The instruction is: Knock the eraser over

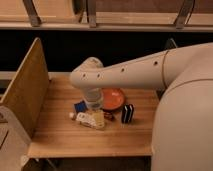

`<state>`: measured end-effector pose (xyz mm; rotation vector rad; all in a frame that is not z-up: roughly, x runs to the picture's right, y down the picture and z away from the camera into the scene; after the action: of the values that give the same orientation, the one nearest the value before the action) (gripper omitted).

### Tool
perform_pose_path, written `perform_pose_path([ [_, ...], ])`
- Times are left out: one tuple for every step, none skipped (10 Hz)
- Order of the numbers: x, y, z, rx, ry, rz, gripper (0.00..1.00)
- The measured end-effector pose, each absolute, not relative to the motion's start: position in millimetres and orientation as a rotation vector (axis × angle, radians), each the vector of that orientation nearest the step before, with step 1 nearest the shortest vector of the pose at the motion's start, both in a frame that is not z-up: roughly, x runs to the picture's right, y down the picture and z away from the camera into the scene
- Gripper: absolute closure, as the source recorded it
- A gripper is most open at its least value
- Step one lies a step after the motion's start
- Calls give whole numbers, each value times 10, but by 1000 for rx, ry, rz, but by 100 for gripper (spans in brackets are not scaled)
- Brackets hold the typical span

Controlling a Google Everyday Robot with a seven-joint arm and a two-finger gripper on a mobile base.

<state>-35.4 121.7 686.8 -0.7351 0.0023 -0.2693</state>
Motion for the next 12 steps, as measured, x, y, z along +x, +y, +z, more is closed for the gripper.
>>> perform_pose_path([
  [-354, 1217, 6868, -735, 2, -269, 20],
  [-354, 1217, 6868, -735, 2, -269, 20],
  [-354, 1217, 6868, -735, 2, -269, 20],
  [-354, 1217, 6868, -735, 2, -269, 20],
  [-354, 1217, 6868, -735, 2, -269, 24],
  [-354, 1217, 6867, -735, 2, -269, 32],
  [-354, 1217, 6868, -735, 2, -269, 40],
  [-354, 1217, 6868, -735, 2, -269, 46],
  [-354, 1217, 6868, -735, 2, -269, 56],
  [-353, 1218, 6869, -735, 2, -269, 66],
  [-344, 1228, 6877, -739, 2, -264, 78],
  [-268, 1257, 6911, -753, 9, -241, 85],
])
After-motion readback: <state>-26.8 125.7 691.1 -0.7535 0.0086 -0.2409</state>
